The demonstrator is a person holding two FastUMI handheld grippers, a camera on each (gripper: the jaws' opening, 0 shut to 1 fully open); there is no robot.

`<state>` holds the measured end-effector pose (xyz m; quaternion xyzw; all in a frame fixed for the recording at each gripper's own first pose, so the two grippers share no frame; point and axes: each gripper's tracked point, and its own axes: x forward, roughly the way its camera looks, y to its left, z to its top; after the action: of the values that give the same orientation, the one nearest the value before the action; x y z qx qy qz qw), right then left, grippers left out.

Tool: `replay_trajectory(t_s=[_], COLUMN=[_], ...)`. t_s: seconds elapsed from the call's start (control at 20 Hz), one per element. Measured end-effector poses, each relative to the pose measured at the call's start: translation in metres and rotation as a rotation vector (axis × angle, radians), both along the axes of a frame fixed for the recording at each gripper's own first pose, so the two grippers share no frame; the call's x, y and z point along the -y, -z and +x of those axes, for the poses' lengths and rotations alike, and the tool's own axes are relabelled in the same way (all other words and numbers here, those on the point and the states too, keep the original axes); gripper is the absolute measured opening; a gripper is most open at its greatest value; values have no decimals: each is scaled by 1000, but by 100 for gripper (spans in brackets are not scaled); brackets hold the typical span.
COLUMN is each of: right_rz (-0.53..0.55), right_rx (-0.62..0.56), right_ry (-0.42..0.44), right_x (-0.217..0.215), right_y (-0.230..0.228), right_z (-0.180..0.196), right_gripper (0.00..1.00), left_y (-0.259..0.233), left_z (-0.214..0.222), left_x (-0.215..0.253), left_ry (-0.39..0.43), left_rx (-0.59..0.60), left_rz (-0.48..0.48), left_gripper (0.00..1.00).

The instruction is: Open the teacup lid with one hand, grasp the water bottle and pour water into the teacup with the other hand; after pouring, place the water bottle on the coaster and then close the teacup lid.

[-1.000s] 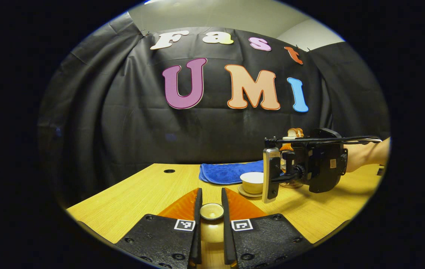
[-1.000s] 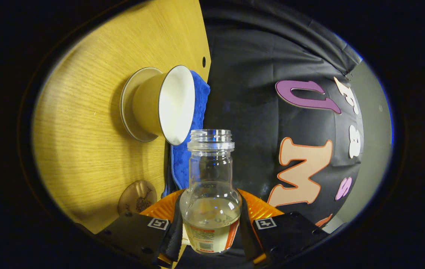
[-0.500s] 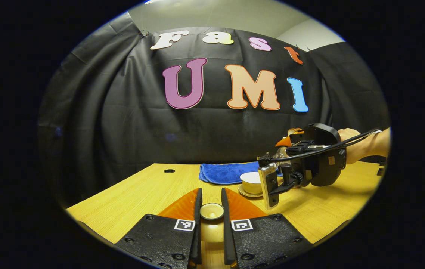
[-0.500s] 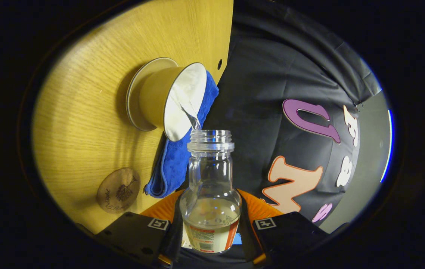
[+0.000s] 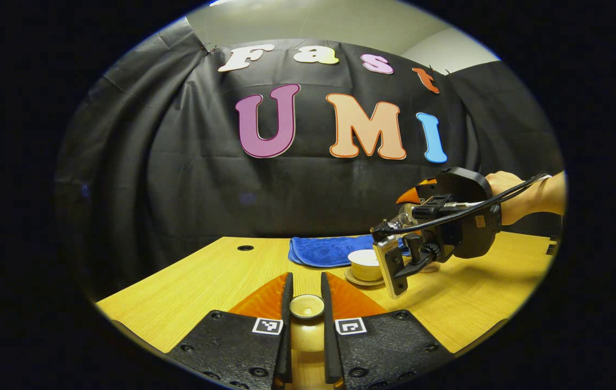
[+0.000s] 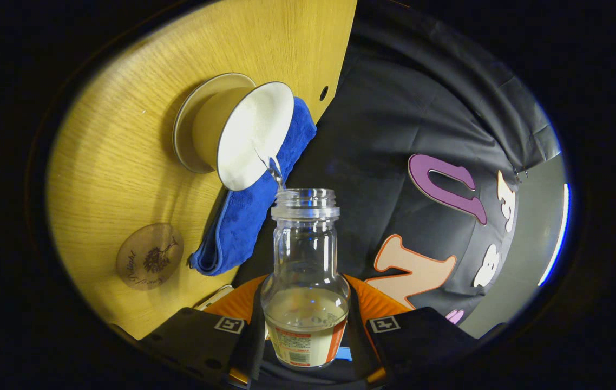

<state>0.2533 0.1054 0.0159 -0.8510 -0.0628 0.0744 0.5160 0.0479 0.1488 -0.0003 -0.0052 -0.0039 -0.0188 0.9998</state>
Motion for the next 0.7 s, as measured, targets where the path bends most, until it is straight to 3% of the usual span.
replay_trajectory(t_s=[0.5,0.7], right_rz=[-179,-181], right_rx=[42,32], right_ry=[-72,-73], right_x=[-22,-26], right_y=[3,8], right_z=[-9,-4], right_gripper=[68,68], left_y=[-1,-1], left_z=[-1,-1], left_x=[0,0], left_ry=[0,0], left_rx=[-1,-1], left_rz=[0,0], left_gripper=[20,20])
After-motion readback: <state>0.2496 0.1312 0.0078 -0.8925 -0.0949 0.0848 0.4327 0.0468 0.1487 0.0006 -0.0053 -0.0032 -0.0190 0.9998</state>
